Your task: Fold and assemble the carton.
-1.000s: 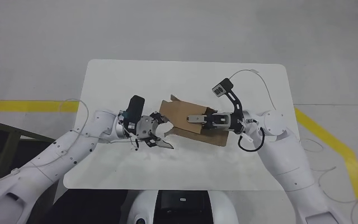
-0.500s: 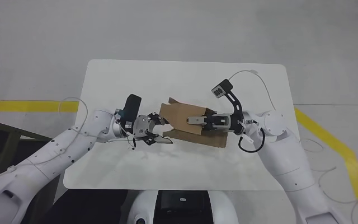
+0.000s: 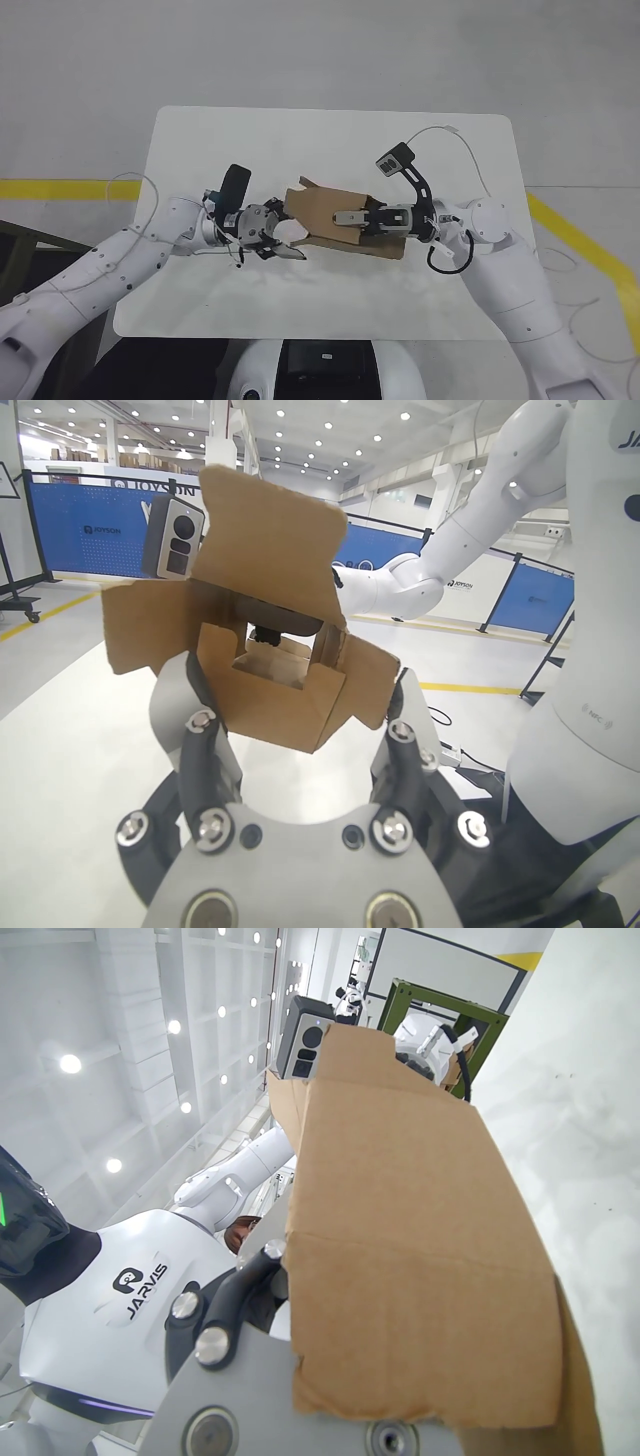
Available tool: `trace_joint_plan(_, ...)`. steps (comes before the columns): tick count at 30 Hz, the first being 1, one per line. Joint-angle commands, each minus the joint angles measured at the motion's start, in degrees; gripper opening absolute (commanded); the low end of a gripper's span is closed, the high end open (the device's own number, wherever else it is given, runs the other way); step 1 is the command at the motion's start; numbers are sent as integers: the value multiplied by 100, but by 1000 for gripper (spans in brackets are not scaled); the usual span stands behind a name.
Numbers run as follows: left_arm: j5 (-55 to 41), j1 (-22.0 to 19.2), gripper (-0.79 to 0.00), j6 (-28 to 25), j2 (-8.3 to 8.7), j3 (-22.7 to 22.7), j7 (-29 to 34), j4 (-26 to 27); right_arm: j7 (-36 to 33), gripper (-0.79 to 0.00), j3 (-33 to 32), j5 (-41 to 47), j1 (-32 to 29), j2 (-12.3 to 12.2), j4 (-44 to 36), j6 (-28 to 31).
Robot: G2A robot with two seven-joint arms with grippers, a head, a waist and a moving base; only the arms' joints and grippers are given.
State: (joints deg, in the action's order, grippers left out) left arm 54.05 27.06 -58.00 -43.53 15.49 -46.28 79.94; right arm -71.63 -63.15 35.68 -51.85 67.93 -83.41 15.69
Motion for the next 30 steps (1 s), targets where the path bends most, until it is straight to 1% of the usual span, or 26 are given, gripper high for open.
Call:
trace_joint_plan(1,-54,-48,-283,0,6,-62,0,18,-17,-785,4,22,5,1,3,5)
trace_joint_plan(6,-132,-138,-323,0,23,-164,0,48,-37,-785,8,43,13,2,12,5)
trace_joint_plan(8,-171,-165,-369,0,31,-198,0,43,-37,-785,6,60,11,3,12,9)
trace_joint_plan(9,-191,-177,-376,0,35,-208,0,43,-37,-785,6,61,9,3,13,14)
trace_joint_plan(18,-375,-222,-351,0,82,-303,0,14,-67,-785,9,108,11,5,19,22)
trace_joint_plan(20,-430,-229,-360,0,93,-329,0,10,-80,-785,11,115,14,5,17,19)
trace_joint_plan(23,-515,-243,-394,0,107,-364,0,2,-98,-785,18,122,15,6,3,13)
trace_joint_plan(30,-658,-306,-403,0,121,-449,0,18,-129,-785,37,125,21,8,-12,13)
